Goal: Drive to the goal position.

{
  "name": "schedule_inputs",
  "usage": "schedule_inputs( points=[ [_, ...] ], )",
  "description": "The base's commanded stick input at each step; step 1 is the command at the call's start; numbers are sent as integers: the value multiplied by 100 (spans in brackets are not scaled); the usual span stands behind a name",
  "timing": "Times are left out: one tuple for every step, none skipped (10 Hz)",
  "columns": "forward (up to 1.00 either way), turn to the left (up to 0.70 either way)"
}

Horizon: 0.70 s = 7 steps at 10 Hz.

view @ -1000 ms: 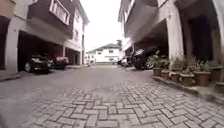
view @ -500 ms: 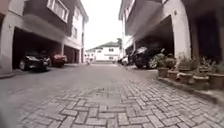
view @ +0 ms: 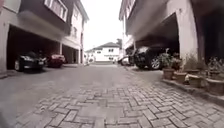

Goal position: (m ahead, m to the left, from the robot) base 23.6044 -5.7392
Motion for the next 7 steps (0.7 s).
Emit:
schedule_inputs(
  points=[
    [70,0],
    [70,0],
    [70,0],
    [70,0],
    [70,0],
    [70,0],
    [70,0]
  ],
)
